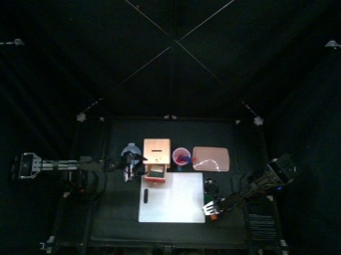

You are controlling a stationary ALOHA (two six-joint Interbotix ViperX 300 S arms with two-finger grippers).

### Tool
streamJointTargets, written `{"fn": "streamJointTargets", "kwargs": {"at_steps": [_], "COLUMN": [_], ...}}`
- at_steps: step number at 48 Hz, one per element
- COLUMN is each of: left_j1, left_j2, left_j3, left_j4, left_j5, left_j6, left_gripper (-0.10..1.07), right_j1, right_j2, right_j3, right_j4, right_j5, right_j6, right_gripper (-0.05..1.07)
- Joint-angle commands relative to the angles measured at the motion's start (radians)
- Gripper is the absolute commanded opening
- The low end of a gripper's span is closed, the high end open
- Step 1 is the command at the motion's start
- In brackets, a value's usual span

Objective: Drop carrot into open drawer

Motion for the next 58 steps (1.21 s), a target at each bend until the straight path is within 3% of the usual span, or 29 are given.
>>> {"fn": "streamJointTargets", "kwargs": {"at_steps": [1, 9, 15, 24, 37, 45, 58], "left_j1": [0.0, 0.0, 0.002, 0.005, 0.005, 0.006, 0.008], "left_j2": [0.002, 0.0, 0.002, 0.0, -0.031, -0.067, -0.109], "left_j3": [-0.018, -0.018, -0.017, -0.003, 0.008, 0.015, 0.029], "left_j4": [0.002, 0.009, 0.009, 0.002, -0.014, -0.012, -0.008], "left_j5": [-0.003, -0.003, -0.003, 0.015, 0.094, 0.095, 0.115], "left_j6": [0.0, 0.0, -0.002, -0.003, -0.003, -0.002, 0.0], "left_gripper": [1.0, 1.0, 1.0, 1.0, 1.0, 1.0, 1.0], "right_j1": [-0.032, -0.124, -0.218, -0.373, -0.543, -0.604, -0.634], "right_j2": [-0.035, -0.048, -0.057, -0.031, 0.084, 0.187, 0.33], "right_j3": [-0.075, -0.195, -0.262, -0.348, -0.525, -0.675, -0.881], "right_j4": [-0.087, -0.247, -0.259, -0.13, 0.172, 0.287, 0.319], "right_j5": [0.014, 0.048, 0.048, 0.048, 0.078, 0.196, 0.376], "right_j6": [-0.018, -0.132, -0.299, -0.647, -1.106, -1.238, -1.282], "right_gripper": [0.65, 0.65, 0.65, 0.65, 0.64, 0.64, 0.64]}}
